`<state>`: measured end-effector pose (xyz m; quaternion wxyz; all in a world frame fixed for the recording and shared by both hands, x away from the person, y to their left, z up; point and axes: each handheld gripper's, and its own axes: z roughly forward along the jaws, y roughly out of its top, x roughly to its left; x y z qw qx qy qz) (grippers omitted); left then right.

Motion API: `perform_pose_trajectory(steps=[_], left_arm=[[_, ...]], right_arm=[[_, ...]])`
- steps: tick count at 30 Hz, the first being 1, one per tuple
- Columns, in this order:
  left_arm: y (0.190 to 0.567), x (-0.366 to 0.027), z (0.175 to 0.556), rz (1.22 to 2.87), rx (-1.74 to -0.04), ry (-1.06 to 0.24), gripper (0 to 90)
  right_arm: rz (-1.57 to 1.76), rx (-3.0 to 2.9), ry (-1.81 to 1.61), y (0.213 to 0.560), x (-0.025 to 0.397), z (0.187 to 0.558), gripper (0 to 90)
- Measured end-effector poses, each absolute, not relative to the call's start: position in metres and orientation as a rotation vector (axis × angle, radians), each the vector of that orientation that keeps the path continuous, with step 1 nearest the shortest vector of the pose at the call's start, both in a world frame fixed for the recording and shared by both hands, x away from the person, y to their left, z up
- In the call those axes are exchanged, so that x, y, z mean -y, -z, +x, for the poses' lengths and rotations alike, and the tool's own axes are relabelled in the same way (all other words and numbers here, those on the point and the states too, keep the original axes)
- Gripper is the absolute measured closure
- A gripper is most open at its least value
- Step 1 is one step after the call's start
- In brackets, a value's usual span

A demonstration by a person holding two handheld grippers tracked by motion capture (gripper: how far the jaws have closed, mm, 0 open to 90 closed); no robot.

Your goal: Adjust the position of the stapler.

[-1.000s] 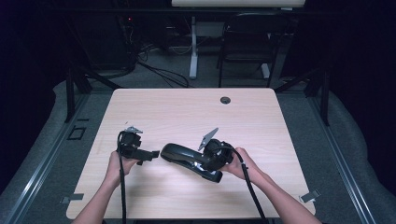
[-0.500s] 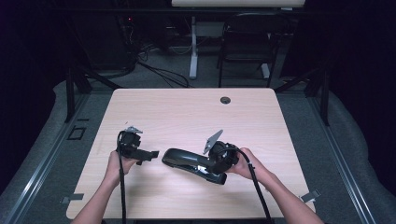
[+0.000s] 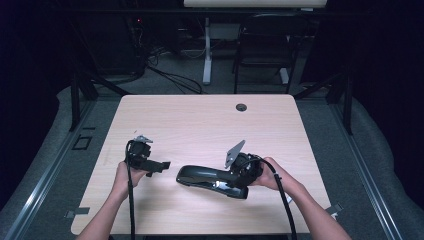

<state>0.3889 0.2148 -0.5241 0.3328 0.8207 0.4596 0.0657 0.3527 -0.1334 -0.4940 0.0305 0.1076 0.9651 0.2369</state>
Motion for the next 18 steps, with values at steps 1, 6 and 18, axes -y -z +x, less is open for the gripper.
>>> perform_pose_trajectory(steps=[1,6,18], left_arm=[[0.524,-0.215,0.389,2.145,-1.200,-0.173,0.2],[0.524,-0.215,0.389,2.149,-1.198,-0.175,0.2],[0.525,-0.211,0.391,2.175,-1.185,-0.168,0.2]], right_arm=[[0.359,-2.977,-0.722,0.494,0.133,0.353,55.3],[0.470,-2.972,-0.733,0.495,0.136,0.351,50.1],[0.701,-2.876,-0.741,0.493,0.112,0.352,47.2]])
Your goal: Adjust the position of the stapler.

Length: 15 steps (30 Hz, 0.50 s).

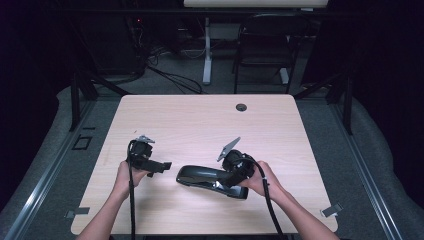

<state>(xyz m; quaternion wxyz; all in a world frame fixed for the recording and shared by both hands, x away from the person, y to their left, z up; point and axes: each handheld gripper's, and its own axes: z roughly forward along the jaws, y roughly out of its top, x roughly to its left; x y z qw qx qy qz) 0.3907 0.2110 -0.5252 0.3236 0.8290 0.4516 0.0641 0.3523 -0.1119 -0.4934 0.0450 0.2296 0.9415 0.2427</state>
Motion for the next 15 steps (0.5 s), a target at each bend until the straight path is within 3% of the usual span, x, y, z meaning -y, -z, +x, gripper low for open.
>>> perform_pose_trajectory(steps=[7,15], left_arm=[[0.526,-0.212,0.391,2.173,-1.195,-0.161,0.2],[0.526,-0.212,0.392,2.173,-1.197,-0.159,0.2]], right_arm=[[0.544,-2.905,-0.700,0.500,0.094,0.353,57.6],[0.426,-2.921,-0.736,0.502,0.100,0.355,58.4]])
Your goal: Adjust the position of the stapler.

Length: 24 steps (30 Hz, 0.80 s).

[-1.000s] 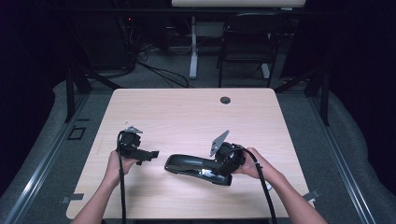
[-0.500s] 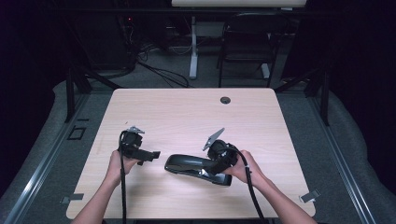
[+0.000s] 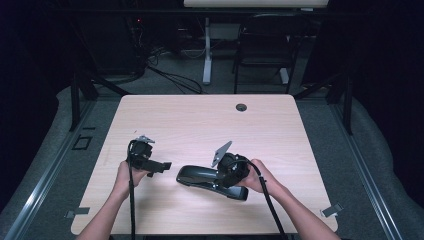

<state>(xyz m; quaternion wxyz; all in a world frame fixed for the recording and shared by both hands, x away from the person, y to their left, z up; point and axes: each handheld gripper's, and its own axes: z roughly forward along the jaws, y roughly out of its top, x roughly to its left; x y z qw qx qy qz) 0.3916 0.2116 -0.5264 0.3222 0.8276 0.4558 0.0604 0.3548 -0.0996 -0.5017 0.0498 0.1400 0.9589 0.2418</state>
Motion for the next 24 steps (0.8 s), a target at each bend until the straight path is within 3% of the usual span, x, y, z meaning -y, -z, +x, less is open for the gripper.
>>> perform_pose_trajectory(steps=[10,13,15,24], left_arm=[[0.526,-0.213,0.391,2.174,-1.192,-0.164,0.2],[0.526,-0.213,0.391,2.174,-1.193,-0.162,0.2],[0.526,-0.212,0.391,2.176,-1.194,-0.161,0.2],[0.525,-0.212,0.390,2.172,-1.192,-0.162,0.2]], right_arm=[[0.186,-3.007,-0.766,0.501,0.115,0.357,58.8],[0.256,-3.034,-0.771,0.499,0.122,0.359,56.0],[0.358,-3.001,-0.756,0.497,0.126,0.358,43.8],[0.704,-2.922,-0.745,0.491,0.164,0.340,43.1]])
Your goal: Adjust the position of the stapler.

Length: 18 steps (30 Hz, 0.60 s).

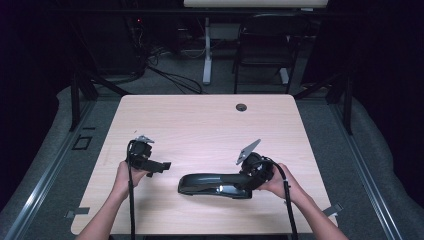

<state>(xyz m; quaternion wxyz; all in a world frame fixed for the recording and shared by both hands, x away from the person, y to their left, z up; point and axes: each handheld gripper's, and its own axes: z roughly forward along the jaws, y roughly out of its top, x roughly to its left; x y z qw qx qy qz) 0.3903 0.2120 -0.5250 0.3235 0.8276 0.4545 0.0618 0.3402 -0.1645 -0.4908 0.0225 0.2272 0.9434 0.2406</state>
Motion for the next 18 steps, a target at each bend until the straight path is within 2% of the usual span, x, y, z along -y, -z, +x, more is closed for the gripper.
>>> perform_pose_trajectory(steps=[9,11,12,15,18], left_arm=[[0.525,-0.210,0.391,2.180,-1.193,-0.169,0.2],[0.525,-0.209,0.390,2.182,-1.192,-0.174,0.2],[0.525,-0.210,0.390,2.183,-1.193,-0.175,0.2],[0.526,-0.211,0.391,2.183,-1.195,-0.174,0.2],[0.526,-0.210,0.391,2.184,-1.197,-0.176,0.2]], right_arm=[[0.756,-2.878,-0.693,0.491,0.179,0.328,54.0],[0.764,-2.870,-0.698,0.492,0.180,0.330,51.7],[0.833,-2.851,-0.677,0.493,0.185,0.334,43.9],[0.858,-2.859,-0.679,0.493,0.190,0.336,44.8],[0.852,-2.848,-0.726,0.492,0.187,0.334,54.2]])
